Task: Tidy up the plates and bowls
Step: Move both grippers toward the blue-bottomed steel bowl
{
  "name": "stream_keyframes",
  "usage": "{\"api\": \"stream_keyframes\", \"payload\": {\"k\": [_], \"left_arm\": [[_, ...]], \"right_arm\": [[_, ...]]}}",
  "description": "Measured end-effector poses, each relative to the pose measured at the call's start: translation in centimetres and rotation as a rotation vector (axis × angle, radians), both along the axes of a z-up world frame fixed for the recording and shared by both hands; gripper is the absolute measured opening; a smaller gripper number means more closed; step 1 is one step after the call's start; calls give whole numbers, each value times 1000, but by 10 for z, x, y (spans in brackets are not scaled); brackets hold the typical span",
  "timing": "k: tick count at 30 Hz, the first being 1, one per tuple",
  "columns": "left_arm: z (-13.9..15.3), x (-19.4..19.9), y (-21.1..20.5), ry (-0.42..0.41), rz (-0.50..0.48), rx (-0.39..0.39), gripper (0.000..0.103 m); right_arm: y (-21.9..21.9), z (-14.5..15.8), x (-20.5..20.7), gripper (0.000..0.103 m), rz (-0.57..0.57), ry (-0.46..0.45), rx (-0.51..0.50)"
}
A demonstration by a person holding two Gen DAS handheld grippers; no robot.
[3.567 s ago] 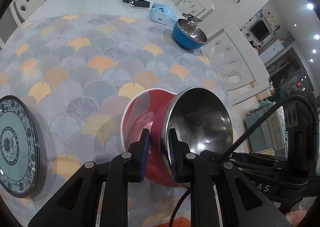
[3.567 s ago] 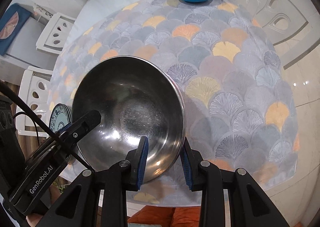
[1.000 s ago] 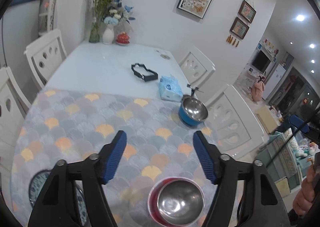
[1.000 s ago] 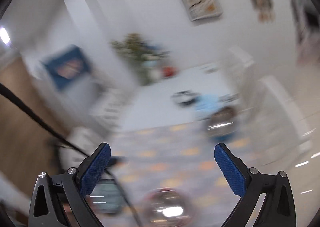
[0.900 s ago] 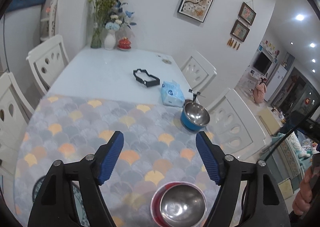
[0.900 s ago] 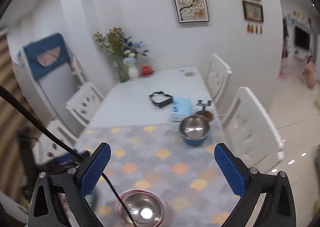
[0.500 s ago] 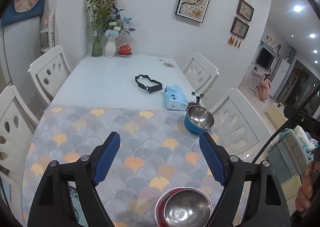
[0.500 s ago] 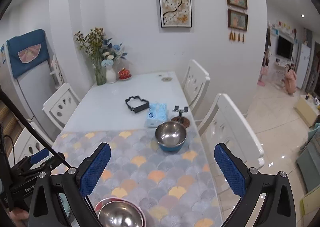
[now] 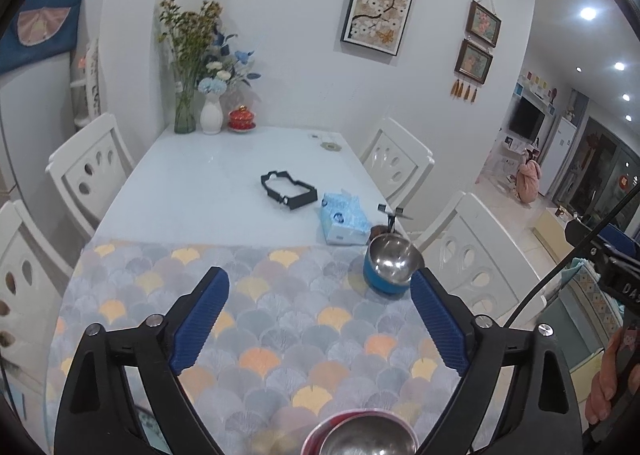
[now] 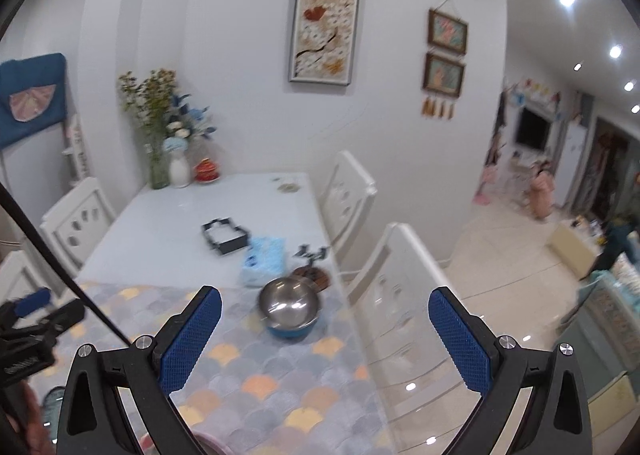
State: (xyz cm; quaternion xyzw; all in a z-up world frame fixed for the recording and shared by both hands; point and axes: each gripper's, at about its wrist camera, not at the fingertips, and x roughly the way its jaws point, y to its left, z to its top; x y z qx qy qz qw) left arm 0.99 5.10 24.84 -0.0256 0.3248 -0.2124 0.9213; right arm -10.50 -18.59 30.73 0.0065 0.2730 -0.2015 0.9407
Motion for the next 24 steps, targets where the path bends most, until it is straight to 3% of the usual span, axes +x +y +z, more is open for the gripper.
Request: {"api": "stream_keyframes", "payload": {"k": [5,9,24], "left_arm": [[4,13,-15,-17,-16,15,94],[1,25,-28,-18,-25,30,94],[-29,81,-67,64,-60,51,94]], "right_arm": [[-9,-3,16,103,-50,12,-70],[-22,-10,28,103,-55,17,-59],[-120,-72,84,103,88,52,486]]}}
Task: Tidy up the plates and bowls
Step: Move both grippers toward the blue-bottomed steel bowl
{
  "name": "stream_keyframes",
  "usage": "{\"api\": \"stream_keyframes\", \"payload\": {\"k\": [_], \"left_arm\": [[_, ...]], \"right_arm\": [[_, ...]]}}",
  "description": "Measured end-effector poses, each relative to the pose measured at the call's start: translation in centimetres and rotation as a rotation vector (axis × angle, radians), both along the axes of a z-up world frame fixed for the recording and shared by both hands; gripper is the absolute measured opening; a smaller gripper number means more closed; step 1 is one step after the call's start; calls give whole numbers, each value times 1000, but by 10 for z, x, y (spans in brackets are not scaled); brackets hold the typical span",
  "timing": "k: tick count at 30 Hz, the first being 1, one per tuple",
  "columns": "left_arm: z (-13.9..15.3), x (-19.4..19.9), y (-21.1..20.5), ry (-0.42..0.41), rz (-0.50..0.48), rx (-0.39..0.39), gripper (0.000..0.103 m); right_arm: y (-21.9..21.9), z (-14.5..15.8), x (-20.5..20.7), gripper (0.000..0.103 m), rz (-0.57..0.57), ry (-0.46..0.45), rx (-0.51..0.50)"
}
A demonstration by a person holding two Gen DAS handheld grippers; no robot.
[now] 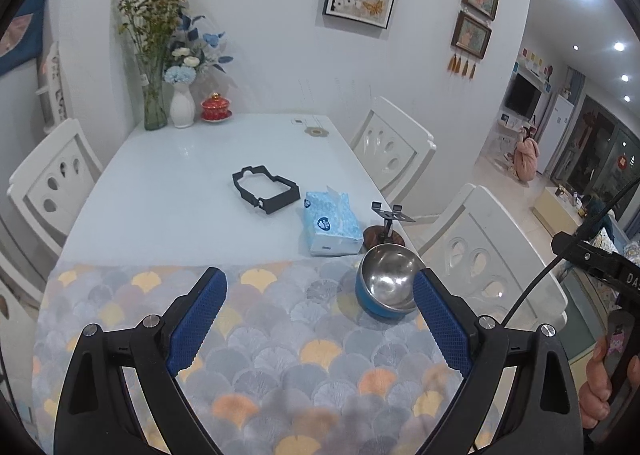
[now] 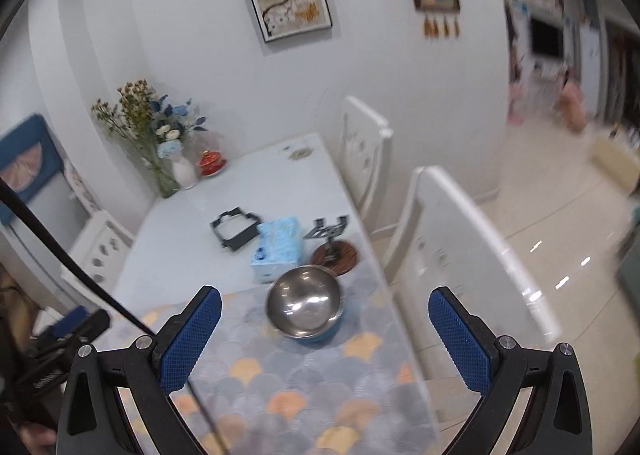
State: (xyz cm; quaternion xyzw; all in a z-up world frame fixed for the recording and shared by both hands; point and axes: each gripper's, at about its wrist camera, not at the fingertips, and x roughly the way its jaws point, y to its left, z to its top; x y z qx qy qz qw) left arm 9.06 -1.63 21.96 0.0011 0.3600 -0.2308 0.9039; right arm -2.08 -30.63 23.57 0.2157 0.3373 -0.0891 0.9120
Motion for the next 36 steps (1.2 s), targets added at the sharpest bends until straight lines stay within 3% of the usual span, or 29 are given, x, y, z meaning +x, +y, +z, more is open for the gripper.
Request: {"api": "stream_keyframes", "payload": {"k": [3,8,11,19,22,28,30,34,36], "left_arm": [[-7,14,-10,19,-16,4,94],[-32,43,-30,79,-49,18,94],[-45,57,-41,118,-74,19,94],[-64,70,-63,185,-173,-7,94],[-70,70,-64,204,-179,-8,94],[-79,70,-52,229,-136,3,94],[-84,70,-42,234,-98,9,94],[-98,65,-15,251,-9,50,94],[-109,60,1,272,33,68,94]], "right_arm": [[-17,-24,16,103,14,18,136],[-33,-59,37,103,-3,83,206],[-43,-80,48,103,22,95,299],[-60,-135,71,103,274,-51,890],[-56,-141,74,103,326,-88,986],[-35,-130,77,103,395,-64,931],[-23,-123,78,103,378,-2,789],[23,-107,82,103,319,164,313],[43,-106,82,103,314,203,176]]}}
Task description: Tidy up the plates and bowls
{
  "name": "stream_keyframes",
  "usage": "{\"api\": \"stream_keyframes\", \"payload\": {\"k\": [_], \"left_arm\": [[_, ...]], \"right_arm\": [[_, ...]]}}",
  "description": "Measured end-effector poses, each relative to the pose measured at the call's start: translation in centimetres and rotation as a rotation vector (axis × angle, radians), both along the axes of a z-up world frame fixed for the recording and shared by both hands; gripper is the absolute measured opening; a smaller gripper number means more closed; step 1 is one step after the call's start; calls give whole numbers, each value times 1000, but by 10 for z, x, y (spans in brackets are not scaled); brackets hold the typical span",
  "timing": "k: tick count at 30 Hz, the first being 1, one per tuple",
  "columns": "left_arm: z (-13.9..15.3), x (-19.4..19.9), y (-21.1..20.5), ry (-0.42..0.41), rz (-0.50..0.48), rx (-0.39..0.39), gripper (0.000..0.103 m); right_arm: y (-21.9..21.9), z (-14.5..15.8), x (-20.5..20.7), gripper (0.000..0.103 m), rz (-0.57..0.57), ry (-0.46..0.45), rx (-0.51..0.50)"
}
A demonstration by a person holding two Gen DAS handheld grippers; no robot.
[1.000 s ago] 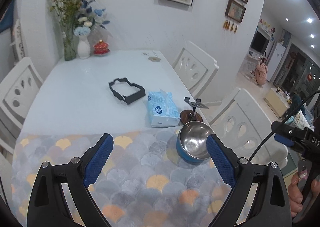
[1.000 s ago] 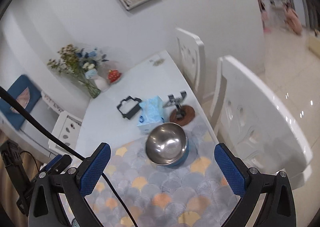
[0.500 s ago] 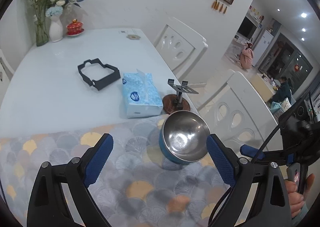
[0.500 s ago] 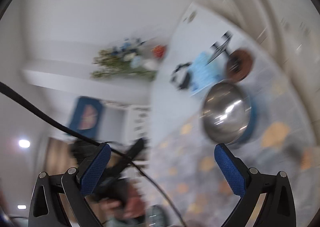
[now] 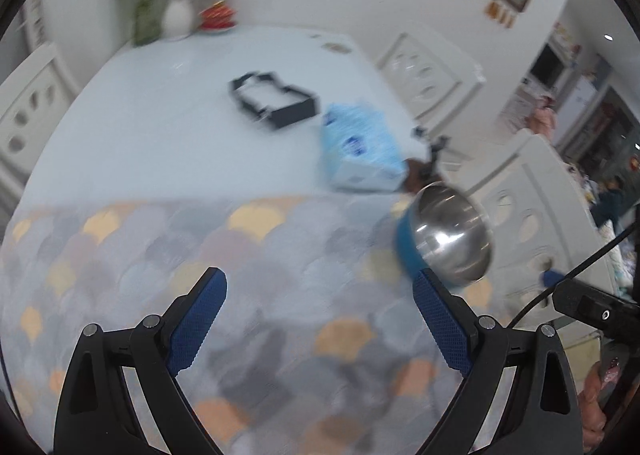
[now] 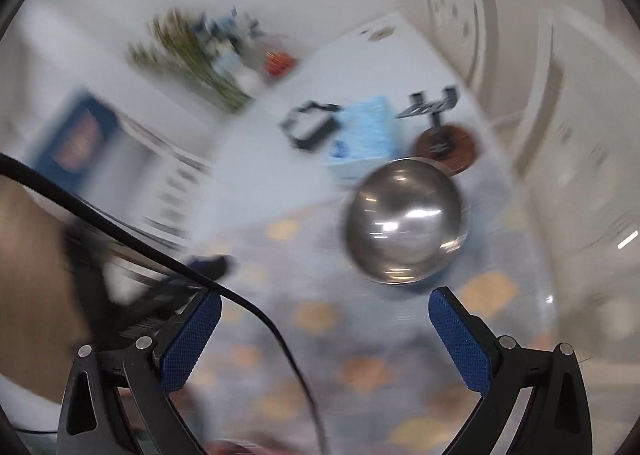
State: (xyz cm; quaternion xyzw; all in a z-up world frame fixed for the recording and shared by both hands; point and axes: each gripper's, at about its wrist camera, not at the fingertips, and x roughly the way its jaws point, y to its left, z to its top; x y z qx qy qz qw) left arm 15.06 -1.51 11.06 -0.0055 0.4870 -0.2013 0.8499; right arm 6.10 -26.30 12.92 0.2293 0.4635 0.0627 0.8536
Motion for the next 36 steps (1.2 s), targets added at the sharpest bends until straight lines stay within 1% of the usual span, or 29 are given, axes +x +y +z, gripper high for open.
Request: {"api": "stream_keyframes", "payload": {"k": [3,6,8,10,12,14,18,21,24,29,33,36], "left_arm": [[-14,-4,21,14,61,49,94],[-30,-7,46,34,146,93,94],[-38,-8,59,43,188,104,94],[-46,-7,67,59,218,123,94],[-54,-7,73,88,225,117,94],[-61,-7,77,105,233,113,94],[-68,-12,80,78,245,153,94],[-70,-11,81,71,250,158,94],[-72,-10,80,70,249,155,94],[-76,-7,78,74,247,150,94],[-82,-5,77,94,248,136,94],[-85,-3,76,97,248,140,94]], "right_arm": [[18,-9,0,103,4,36,-82],[29,-15,0,103,3,57,-142],[33,-19,-2,103,-2,61,-187],[37,-29,-4,103,-13,77,-244],[41,-41,-4,103,-19,110,-308],[40,-54,-4,103,-25,141,-338],[42,-72,-7,103,-30,172,-372],[44,-77,-8,103,-22,174,-375],[43,-75,-9,103,-14,162,-353],[43,-73,-8,103,-13,157,-363],[43,-74,-5,103,-17,165,-384],[41,-74,-4,103,-29,164,-395]]}}
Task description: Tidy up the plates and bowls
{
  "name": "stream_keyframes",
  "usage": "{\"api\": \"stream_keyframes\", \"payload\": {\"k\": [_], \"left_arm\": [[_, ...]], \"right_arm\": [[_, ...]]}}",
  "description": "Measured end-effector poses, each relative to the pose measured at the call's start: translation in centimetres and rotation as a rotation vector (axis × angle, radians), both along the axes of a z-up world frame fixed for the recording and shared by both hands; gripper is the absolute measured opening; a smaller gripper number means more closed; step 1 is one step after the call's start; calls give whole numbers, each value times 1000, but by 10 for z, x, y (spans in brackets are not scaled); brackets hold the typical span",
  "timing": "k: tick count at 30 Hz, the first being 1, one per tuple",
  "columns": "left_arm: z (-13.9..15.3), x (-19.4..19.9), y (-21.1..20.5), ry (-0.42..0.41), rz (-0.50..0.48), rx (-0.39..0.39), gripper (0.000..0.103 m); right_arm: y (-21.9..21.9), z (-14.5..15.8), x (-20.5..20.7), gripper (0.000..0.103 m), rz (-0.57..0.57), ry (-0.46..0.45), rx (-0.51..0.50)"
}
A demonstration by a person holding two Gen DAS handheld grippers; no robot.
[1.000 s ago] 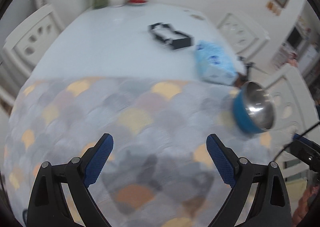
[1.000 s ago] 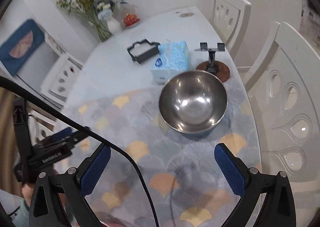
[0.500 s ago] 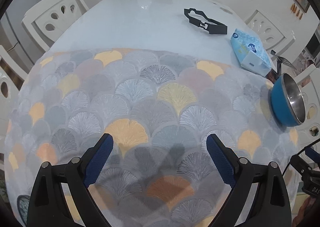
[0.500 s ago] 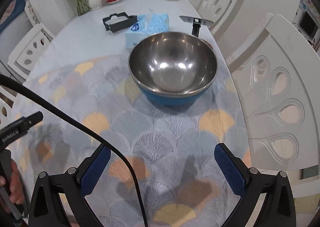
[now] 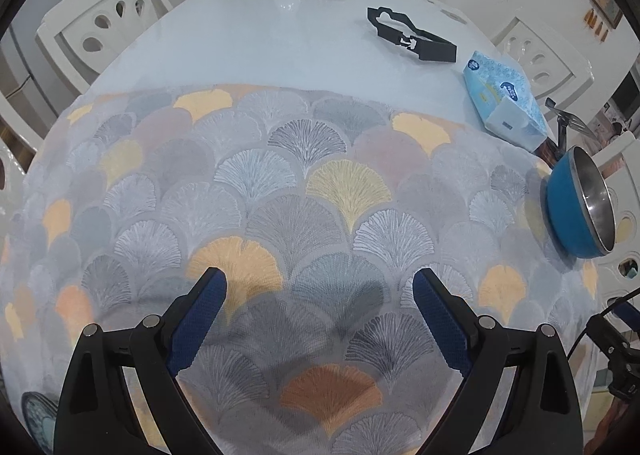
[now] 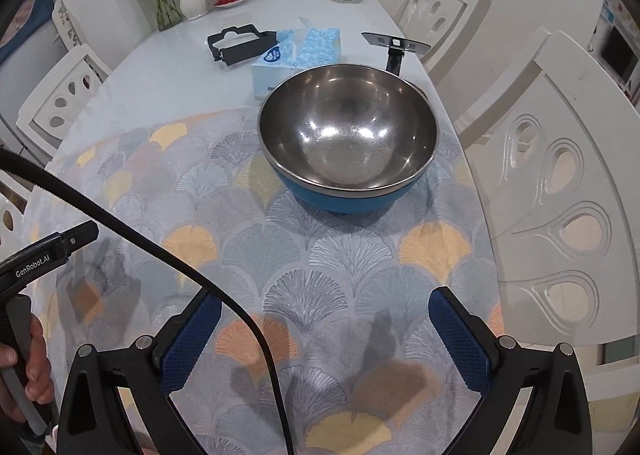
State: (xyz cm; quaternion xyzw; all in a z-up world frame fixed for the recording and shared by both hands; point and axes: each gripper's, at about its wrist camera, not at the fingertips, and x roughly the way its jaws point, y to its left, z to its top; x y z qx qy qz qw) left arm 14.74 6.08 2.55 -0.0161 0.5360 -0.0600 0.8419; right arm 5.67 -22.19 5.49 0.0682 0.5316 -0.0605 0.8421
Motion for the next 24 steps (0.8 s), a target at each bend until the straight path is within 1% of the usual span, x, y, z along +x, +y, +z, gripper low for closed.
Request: {"api": "stream_keyframes", "payload": {"k": [10,15,21,24], "left_arm": [[-17,-1,-1,26,3,-4,94],[-20,-4,-7,6,-23,43,94],[-24,-7,-13,-10,-54,82,100],[-25,-7,-13,-10,-51,76,102]], "right_arm": [[-5,-7,0,103,-24,-1,-31],[-4,-14,1,103,-28,-6,-43],[-3,-20,2,103,-35,-1,-46],[-4,-25,2,103,-36,8,-45]]}}
